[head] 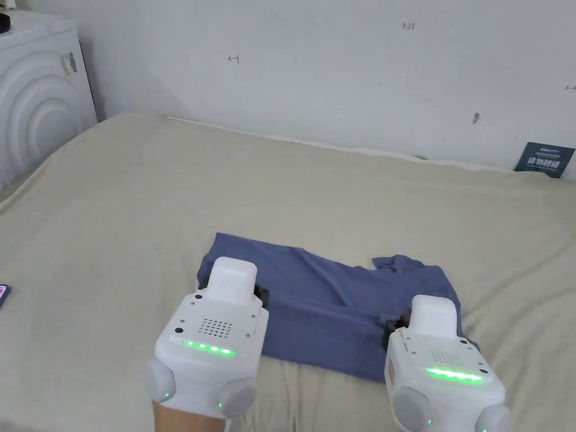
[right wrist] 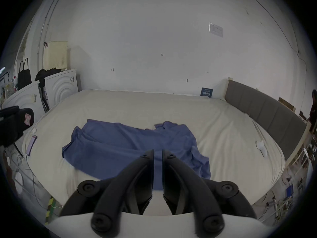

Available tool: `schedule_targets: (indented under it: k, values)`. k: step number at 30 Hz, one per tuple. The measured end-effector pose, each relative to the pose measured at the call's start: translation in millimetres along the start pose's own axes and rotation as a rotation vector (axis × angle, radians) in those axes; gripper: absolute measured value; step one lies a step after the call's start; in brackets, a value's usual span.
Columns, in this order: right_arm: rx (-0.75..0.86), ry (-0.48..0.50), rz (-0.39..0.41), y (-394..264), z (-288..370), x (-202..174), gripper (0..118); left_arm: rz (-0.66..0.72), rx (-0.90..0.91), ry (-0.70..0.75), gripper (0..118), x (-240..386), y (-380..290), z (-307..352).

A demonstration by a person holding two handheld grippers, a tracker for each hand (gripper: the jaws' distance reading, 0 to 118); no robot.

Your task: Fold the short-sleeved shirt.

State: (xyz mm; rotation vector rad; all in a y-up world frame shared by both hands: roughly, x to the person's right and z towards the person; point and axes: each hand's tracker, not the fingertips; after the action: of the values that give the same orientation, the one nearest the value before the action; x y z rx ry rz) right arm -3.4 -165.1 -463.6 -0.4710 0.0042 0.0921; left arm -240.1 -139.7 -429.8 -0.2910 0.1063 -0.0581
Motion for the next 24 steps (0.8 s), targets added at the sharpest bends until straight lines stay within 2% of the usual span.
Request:
schedule_targets:
  k: [1, 10, 12, 13, 14, 16, 18, 21, 22, 23, 24]
  values:
    - [-0.008, 0.011, -0.008, -3.3, 7.2, 1.1, 10, 0.036, -0.016, -0.095, 2, 1.8, -4.7, 8.1]
    - [-0.029, 0.014, -0.062, -16.2, 28.8, 10.3, 10, 0.052, -0.059, -0.081, 2, 0.8, -25.7, 22.9]
    - [-0.038, -0.001, -0.087, -10.1, 24.3, 9.0, 10, 0.074, -0.072, -0.123, 1, -2.8, -29.7, 19.1]
    - [-0.048, 0.028, -0.104, -5.8, 22.8, 9.5, 10, 0.078, -0.100, -0.153, 1, -1.6, -32.4, 15.4]
    - [-0.031, 0.067, -0.099, -4.6, 23.5, 9.5, 10, 0.067, -0.101, -0.110, 1, 0.7, -34.0, 11.7]
    - [-0.032, 0.037, -0.077, -2.7, 24.6, 6.2, 10, 0.046, -0.113, -0.109, 1, -1.2, -36.3, 5.3]
    - [-0.018, 0.046, -0.064, -3.5, 23.6, 7.3, 10, 0.072, -0.126, -0.111, 2, -7.0, -37.6, -4.1]
    - [-0.035, 0.039, -0.063, -1.1, 16.5, 8.0, 10, 0.108, -0.180, -0.048, 2, -19.1, -41.1, -31.8]
    - [-0.036, 0.045, -0.073, -0.5, 13.9, 8.8, 10, 0.116, -0.206, -0.046, 3, -22.6, -42.8, -41.9]
    - [-0.039, 0.047, -0.080, -0.7, 9.3, 8.7, 10, 0.123, -0.217, -0.037, 9, -26.5, -45.1, -52.6]
    - [-0.042, 0.048, -0.081, -0.5, 6.4, 8.1, 10, 0.126, -0.217, -0.027, 25, -29.2, -47.1, -60.5]
